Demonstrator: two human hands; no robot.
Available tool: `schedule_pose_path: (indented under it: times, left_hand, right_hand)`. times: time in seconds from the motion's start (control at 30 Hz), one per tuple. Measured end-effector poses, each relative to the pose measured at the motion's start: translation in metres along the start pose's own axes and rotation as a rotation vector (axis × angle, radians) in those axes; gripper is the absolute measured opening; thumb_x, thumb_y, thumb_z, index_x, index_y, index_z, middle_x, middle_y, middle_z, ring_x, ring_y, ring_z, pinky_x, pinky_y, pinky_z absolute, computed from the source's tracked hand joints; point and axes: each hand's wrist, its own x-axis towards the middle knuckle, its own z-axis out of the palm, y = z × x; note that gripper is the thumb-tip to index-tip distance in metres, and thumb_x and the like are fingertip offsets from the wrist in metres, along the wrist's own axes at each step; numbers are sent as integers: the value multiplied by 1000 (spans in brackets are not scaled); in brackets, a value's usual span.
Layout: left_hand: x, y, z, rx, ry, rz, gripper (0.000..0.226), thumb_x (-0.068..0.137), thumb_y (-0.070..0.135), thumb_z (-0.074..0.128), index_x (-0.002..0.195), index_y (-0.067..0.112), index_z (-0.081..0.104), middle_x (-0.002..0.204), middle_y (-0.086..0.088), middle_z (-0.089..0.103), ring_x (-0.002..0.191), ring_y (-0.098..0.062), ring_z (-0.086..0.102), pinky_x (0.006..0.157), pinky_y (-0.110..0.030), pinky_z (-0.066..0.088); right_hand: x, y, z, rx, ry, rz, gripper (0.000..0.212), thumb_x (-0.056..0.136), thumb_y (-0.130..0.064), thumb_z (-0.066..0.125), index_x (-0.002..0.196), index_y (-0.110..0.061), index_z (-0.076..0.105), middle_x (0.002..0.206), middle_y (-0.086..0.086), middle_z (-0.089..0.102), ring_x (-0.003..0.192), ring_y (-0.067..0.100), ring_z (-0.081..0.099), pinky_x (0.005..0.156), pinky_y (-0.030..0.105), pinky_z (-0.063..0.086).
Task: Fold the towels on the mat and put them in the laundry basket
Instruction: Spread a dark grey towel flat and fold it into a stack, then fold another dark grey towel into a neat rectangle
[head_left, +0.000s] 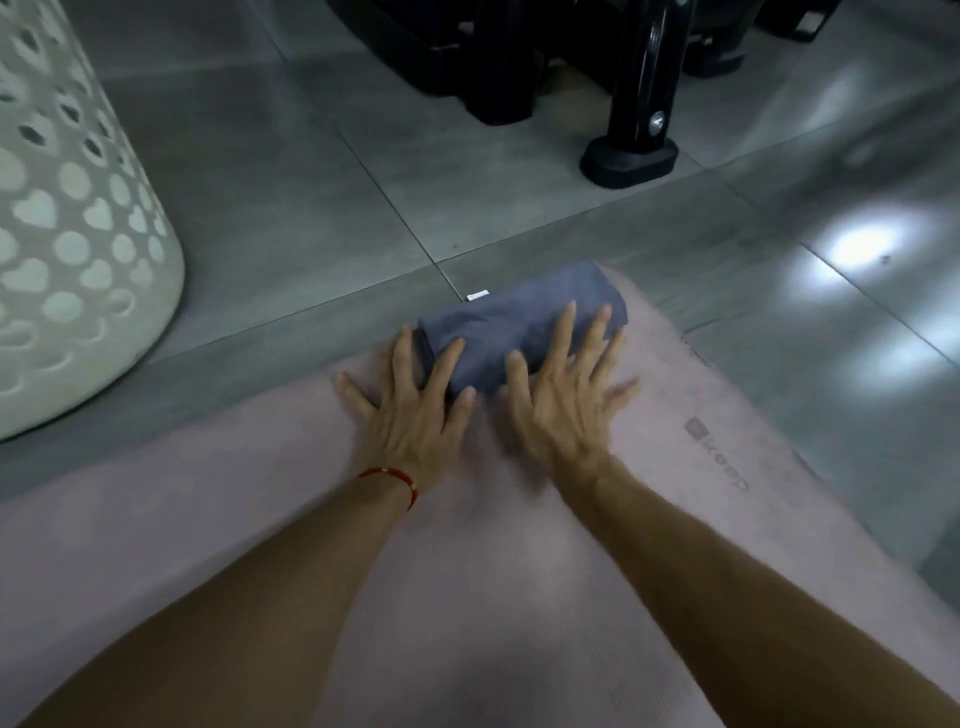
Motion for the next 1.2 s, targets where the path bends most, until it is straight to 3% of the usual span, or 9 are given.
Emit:
schedule_pose_path:
  times: [0.13,0.27,0.37,0.5,0.67,0.77,0.87,1.03,1.2]
  left_hand:
    - [0,-4,1,-49,25,8,63,88,57,24,151,52,14,164,-10,0,152,-24,8,109,-77,-6]
    - [1,-12,-3,-223,-29,61,71,89,47,46,150,54,10,164,-6,-3,153,-19,2,110,-74,-11]
    - [-25,-32,-13,-269,-70,59,80,86,53,33,158,34,6,166,-12,-3,153,-30,2,120,-56,-2]
    - [-141,-83,-39,-171,-269,312,78,85,58,25,156,38,-2,166,-12,-5,153,-29,-4,123,-50,0]
    - [-295,-158,-91,-143,-365,476,84,97,38,48,147,55,-17,159,14,-33,147,-7,-30,120,-27,-14]
    - [-378,-201,-112,-289,-265,235,82,96,26,55,149,56,1,156,24,-33,142,13,-24,116,-10,0]
    - [-453,-242,-134,-326,-86,-64,70,95,26,57,154,41,23,159,25,-23,139,21,-14,112,-12,27]
    - [-570,-326,-189,-231,157,-444,65,83,22,59,146,20,44,165,-4,8,148,-17,23,115,-24,31]
    - [-659,-397,-250,179,253,-653,75,58,3,73,131,8,56,151,-21,41,139,-44,39,114,-68,25]
  right_hand:
    - [-151,-3,35,-201,-128,-45,82,97,-62,23,162,-14,9,167,25,1,152,48,-5,115,74,2]
    - [-144,0,37,-257,-185,-89,83,94,-69,12,162,-24,-7,167,20,-14,151,44,-20,115,70,-10]
    - [-147,0,35,-228,-172,-77,84,93,-71,14,162,-25,-5,168,19,-11,152,45,-16,116,70,-9]
    - [-146,0,34,-250,-173,-66,84,92,-71,14,161,-27,-4,168,16,-8,153,43,-11,117,70,-6]
    - [-174,-28,30,-294,-219,90,73,99,-59,13,162,-24,0,168,17,-4,153,46,-4,117,70,5]
    - [-256,-92,50,-239,-243,38,71,101,-51,22,160,-12,12,162,34,2,147,58,0,114,75,5]
    - [-355,-168,79,-244,-353,-285,68,99,-46,25,157,-11,19,160,34,10,144,61,4,112,75,4]
    - [-477,-301,104,-96,-527,-907,65,92,-41,28,151,-16,40,160,20,28,146,45,26,118,56,19]
    - [-577,-410,107,52,-647,-1224,64,99,-29,48,159,-31,26,168,6,15,151,26,22,120,46,25]
